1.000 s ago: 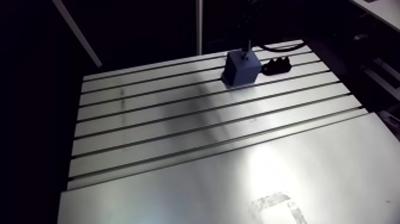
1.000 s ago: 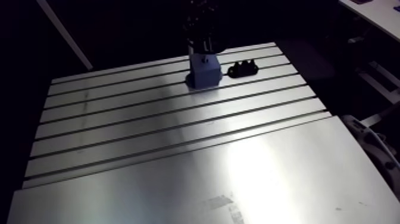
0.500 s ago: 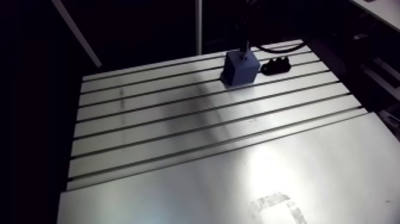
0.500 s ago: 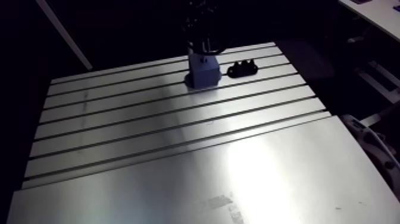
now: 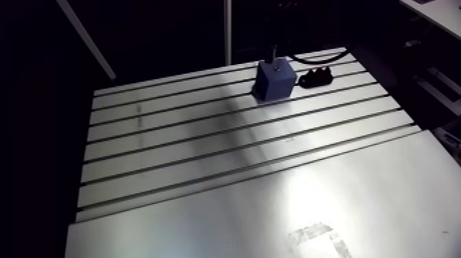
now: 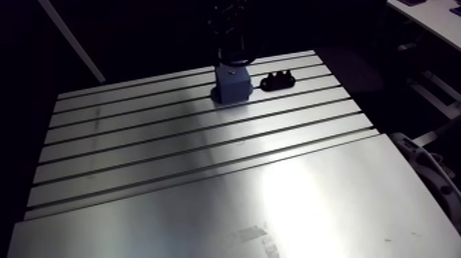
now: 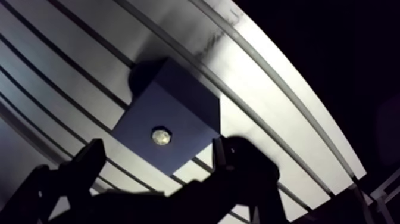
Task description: Pick up the M10 bolt and insert it into the hex recess until seated.
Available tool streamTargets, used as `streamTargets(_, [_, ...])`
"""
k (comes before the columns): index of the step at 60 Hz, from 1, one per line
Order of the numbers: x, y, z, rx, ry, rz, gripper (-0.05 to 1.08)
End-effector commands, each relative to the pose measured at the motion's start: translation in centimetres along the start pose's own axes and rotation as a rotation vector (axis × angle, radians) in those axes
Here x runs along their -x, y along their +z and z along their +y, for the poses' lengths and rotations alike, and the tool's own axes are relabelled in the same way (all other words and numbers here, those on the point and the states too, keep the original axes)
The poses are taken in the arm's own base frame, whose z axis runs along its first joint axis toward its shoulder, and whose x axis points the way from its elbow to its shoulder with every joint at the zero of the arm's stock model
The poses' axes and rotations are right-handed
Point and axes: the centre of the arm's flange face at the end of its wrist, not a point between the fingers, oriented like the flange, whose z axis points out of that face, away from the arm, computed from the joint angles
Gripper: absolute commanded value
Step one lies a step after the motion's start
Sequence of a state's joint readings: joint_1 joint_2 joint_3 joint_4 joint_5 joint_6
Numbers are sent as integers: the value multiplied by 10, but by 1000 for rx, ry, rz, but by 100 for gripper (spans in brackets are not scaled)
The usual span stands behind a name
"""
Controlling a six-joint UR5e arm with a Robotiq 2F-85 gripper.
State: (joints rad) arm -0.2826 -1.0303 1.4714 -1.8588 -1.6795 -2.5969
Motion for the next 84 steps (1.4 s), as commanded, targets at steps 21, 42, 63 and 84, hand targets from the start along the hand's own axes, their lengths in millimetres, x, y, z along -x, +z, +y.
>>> streamTargets(21, [10,-29,5,27,159,65,1])
streamTargets(42, [18,-32,-6,20,217,68,1])
streamTargets(63, [19,-33,-10,15,295,71,2])
streamTargets(84, [13,-35,-14,1,462,83,48])
